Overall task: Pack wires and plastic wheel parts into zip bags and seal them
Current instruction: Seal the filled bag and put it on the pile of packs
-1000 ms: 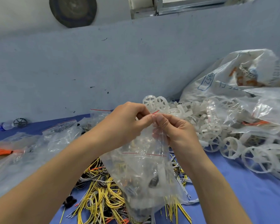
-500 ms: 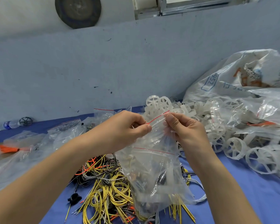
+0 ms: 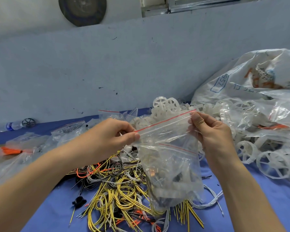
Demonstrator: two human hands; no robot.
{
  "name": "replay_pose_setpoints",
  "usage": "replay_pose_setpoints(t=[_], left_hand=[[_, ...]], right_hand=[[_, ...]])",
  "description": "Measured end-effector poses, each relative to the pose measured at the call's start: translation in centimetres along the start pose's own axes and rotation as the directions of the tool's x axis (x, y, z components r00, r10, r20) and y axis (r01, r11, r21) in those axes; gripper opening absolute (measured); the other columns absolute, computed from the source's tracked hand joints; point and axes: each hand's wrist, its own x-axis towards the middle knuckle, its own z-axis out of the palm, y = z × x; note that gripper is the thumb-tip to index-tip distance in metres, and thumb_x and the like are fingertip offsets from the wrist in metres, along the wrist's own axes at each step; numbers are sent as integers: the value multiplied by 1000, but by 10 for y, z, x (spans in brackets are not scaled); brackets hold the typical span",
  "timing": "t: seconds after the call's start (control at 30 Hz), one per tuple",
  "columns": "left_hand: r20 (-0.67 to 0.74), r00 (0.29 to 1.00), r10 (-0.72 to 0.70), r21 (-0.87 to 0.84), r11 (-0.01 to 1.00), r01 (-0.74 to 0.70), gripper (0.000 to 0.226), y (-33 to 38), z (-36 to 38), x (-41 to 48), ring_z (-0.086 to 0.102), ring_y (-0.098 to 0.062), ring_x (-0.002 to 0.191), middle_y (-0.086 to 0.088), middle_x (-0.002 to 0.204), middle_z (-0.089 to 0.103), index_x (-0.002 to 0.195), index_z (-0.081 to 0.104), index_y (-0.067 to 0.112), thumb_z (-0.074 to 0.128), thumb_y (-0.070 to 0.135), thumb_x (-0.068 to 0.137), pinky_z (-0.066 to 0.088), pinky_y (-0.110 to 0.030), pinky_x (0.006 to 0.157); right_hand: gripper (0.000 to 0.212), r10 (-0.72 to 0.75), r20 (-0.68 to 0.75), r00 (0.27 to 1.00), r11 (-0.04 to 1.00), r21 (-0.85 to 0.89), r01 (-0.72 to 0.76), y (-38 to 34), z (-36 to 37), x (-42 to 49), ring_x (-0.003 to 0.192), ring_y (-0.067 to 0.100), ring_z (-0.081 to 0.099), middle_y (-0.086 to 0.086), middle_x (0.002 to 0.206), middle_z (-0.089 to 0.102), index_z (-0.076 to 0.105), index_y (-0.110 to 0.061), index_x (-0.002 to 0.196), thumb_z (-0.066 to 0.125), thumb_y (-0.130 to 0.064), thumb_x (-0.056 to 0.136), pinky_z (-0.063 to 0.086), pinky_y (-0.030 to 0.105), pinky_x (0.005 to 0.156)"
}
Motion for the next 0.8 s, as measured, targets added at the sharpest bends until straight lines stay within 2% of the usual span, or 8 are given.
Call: replay_pose_setpoints(t=[0.13, 0.2, 0.3, 0.37, 0.47, 0.53, 0.67, 0.8], left_hand=[[-74, 997, 37, 46, 998, -33, 15, 1, 1, -1, 48, 1, 47, 24, 56, 57, 84, 63, 30, 55, 39, 93, 35, -13, 47], [-147, 984, 97, 132, 988, -77, 11, 5, 2, -1, 52, 6, 58, 28, 64, 58, 84, 60, 35, 55, 37, 93, 37, -11, 52], [-233, 943, 236, 274, 947, -170, 10, 14, 9, -1, 54, 2, 73, 21, 77, 57, 87, 58, 37, 52, 40, 93, 41, -15, 61], [-266, 900, 344, 367, 900, -235, 14, 19, 16, -1, 54, -4, 72, 18, 83, 56, 90, 58, 36, 48, 43, 96, 49, -33, 63], [-313, 848, 427, 406, 868, -287, 11, 24, 21, 0, 51, -6, 68, 19, 79, 53, 90, 55, 36, 48, 43, 92, 50, -39, 59], [-342, 849, 403, 329, 898, -293, 9, 21, 23, 1, 54, -5, 70, 23, 77, 55, 90, 59, 34, 53, 41, 93, 50, -37, 60], [-404, 846, 347, 197, 937, -289, 3, 16, 32, 4, 51, 4, 57, 21, 70, 59, 92, 63, 33, 61, 31, 93, 35, -16, 51], [-442, 838, 321, 178, 947, -269, 5, 11, 37, 6, 48, 6, 51, 16, 71, 63, 92, 65, 29, 63, 25, 93, 31, -12, 47]], right_hand=[[25, -23, 3, 1000, 997, -77, 23, -1, -2, 1, 69, 9, 63, -6, 76, 72, 73, -17, 97, 71, -30, 77, 57, 19, 70], [40, -162, 61, 985, 912, -371, 173, -11, -3, 0, 88, 8, 63, -9, 99, 68, 65, -26, 115, 69, -42, 79, 52, 21, 80], [67, -350, 471, 810, 373, -723, 582, -34, 11, -9, 121, 9, 49, -16, 129, 50, 49, -40, 135, 59, -73, 77, 38, 32, 106], [60, -226, 638, 736, 207, -707, 676, -46, 33, -20, 122, 11, 48, -17, 126, 58, 57, -42, 129, 54, -73, 78, 33, 40, 111], [29, -127, 695, 708, 97, -701, 706, -52, 51, -32, 105, 16, 52, -11, 100, 70, 69, -38, 113, 56, -53, 92, 26, 23, 86], [23, -98, 655, 749, 56, -748, 661, -53, 51, -36, 100, 17, 49, -9, 94, 68, 70, -41, 113, 55, -45, 96, 21, 25, 75], [26, -103, 624, 775, -53, -781, 622, -47, 53, -37, 96, 17, 44, -11, 105, 68, 66, -41, 115, 45, -46, 101, 29, 31, 83], [29, -170, 604, 778, -75, -795, 601, -39, 55, -35, 93, 17, 45, -10, 107, 69, 67, -39, 114, 43, -47, 101, 32, 34, 90]])
